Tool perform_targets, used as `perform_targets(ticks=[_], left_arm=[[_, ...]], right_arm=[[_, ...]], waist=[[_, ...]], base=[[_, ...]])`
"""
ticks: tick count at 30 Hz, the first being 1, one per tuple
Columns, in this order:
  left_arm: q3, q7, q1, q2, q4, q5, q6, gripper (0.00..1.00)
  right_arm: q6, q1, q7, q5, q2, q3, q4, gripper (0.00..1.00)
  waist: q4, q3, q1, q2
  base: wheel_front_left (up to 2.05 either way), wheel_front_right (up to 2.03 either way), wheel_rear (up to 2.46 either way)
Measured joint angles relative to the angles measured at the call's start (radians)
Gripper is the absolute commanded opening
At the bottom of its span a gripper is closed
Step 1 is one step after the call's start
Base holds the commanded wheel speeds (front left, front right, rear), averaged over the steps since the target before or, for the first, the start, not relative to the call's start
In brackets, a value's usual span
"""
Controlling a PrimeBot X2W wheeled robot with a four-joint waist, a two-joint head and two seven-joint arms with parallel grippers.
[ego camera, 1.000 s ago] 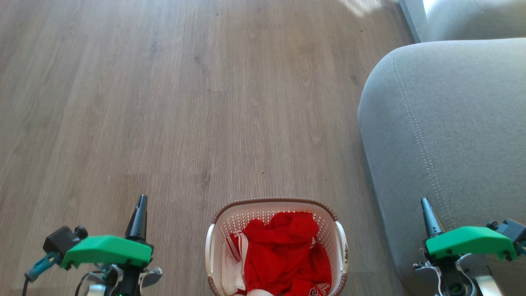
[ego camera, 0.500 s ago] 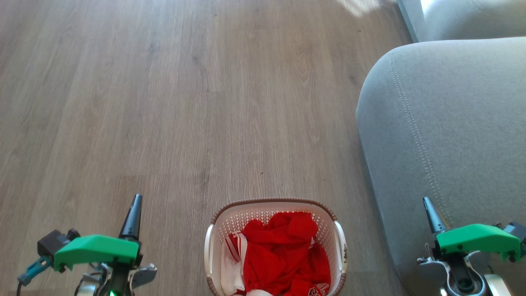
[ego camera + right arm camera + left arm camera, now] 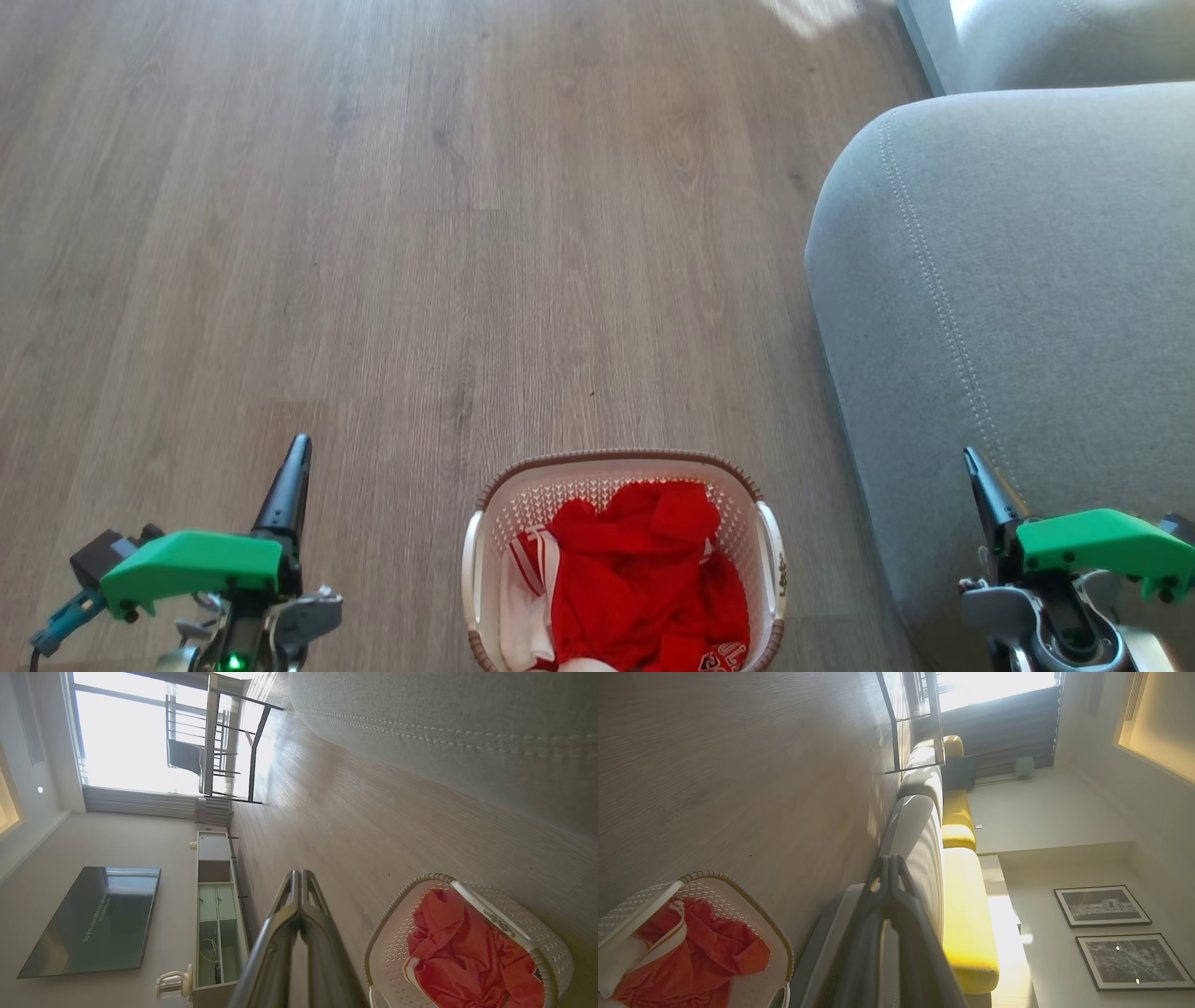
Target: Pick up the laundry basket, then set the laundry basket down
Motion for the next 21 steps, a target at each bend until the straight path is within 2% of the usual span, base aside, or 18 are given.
perform_targets(ticks=[21], left_arm=[[0.059,0.053,-0.021,-0.001,0.016,-0.204,-0.017,0.00]], right_arm=[[0.000,-0.014,0.055,0.198,0.000,-0.036,0.013,0.00]], waist=[[-0.007,-0.001,0.0000,0.0000]], base=[[0.00,0.00,0.00]])
